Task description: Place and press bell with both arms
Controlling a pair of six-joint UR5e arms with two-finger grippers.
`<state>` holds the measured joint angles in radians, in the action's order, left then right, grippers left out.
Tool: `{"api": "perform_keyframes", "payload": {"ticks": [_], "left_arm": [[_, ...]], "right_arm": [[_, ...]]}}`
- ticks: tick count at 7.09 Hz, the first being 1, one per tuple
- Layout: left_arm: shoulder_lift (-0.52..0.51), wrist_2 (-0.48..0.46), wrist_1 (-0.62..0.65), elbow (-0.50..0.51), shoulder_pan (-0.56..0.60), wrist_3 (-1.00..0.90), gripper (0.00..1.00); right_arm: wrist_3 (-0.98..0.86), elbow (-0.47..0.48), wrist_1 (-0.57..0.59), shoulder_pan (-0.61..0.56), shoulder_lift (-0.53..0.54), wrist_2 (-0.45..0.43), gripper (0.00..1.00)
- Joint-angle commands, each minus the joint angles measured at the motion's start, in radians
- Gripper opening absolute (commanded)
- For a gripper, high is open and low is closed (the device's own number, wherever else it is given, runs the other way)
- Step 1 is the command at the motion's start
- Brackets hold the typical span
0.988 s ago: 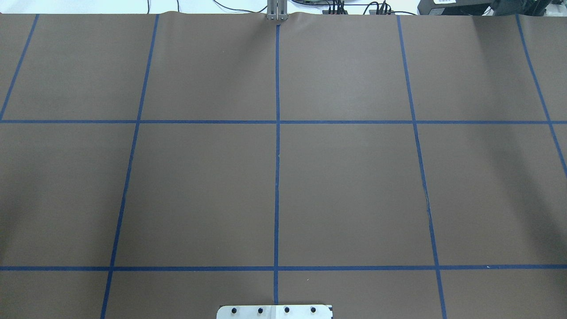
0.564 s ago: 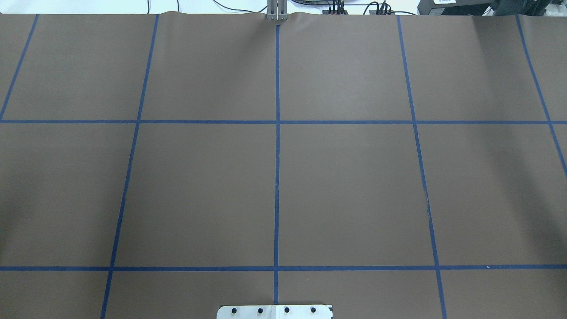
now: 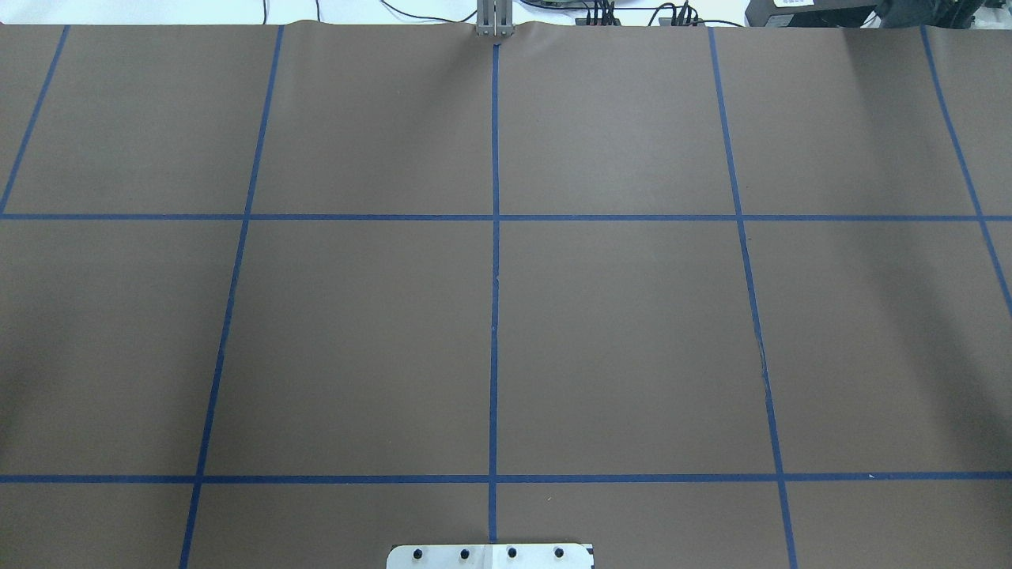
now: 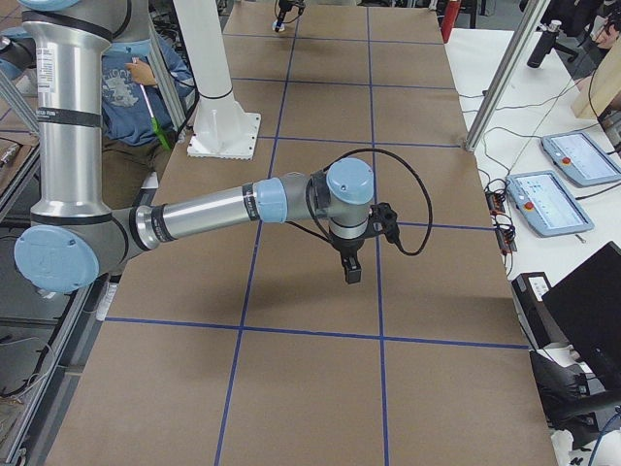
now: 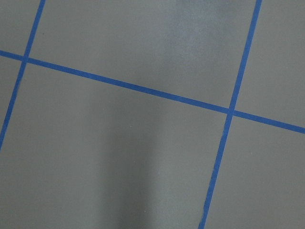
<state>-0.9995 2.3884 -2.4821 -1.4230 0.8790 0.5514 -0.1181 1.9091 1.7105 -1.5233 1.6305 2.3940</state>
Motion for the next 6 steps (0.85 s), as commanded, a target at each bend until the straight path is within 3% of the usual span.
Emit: {"api": "perform_keyframes", "payload": {"ticks": [1, 3, 6], "left_arm": [[0.031, 0.024, -0.064, -0.029, 0.005, 0.015, 0.0], [0.039, 0.099, -0.058, -0.097, 0.006, 0.018, 0.0], [-0.04, 0.101, -0.021, -0.106, 0.012, 0.024, 0.0]], "right_arm": [[0.0, 0.004, 0.0, 0.003, -0.001, 0.001, 1.0], [-0.002, 0.002, -0.002, 0.005, -0.001, 0.001, 1.0], [0.0, -0.001, -0.002, 0.009, 0.0, 0.004, 1.0]]}}
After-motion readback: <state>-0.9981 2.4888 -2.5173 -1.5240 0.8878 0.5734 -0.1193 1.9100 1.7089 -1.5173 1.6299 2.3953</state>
